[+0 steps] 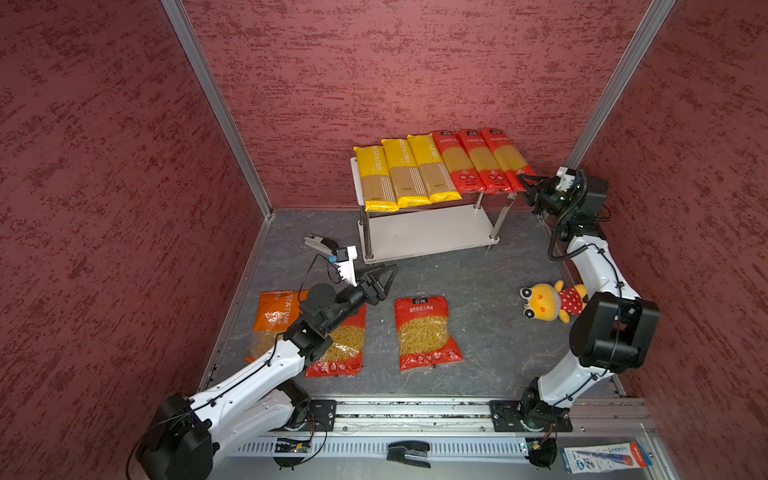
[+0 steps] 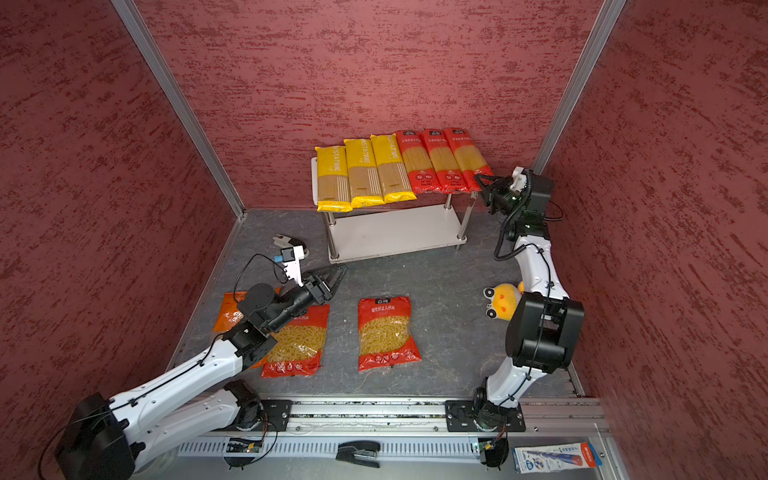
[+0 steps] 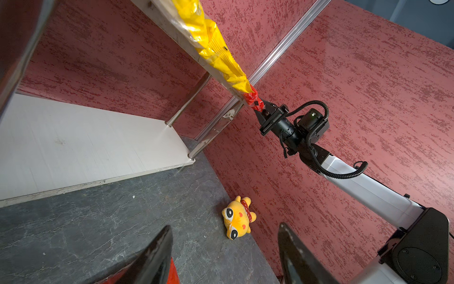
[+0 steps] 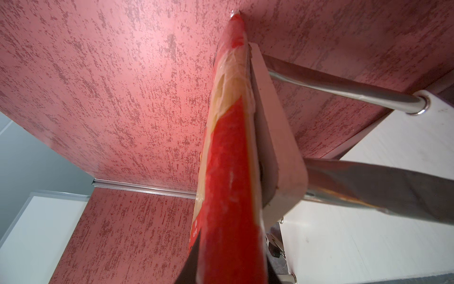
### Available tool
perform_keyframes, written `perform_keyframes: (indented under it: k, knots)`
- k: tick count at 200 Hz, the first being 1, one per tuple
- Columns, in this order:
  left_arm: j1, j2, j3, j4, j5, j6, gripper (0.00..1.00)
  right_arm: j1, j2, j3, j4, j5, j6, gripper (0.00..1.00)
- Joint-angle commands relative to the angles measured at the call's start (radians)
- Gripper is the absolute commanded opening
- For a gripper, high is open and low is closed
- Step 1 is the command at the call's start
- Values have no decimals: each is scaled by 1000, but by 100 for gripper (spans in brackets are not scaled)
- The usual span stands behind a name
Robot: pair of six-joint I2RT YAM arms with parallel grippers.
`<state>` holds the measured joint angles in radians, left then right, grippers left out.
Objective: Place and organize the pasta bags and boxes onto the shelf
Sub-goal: 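Lay the red bag beside the other red bags and push it flat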
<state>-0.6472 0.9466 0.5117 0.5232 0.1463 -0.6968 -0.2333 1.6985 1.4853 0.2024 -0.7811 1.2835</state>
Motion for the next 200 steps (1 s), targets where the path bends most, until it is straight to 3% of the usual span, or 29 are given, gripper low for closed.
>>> perform_keyframes:
  k: [1,200]
  knots:
    - [-6,-16,-1,-3,-21,31,67,58,16,24,27,-71,1,0]
    - [-6,-12,-1,0,-21,43,67,134,48,68,-34,-114,-39,0]
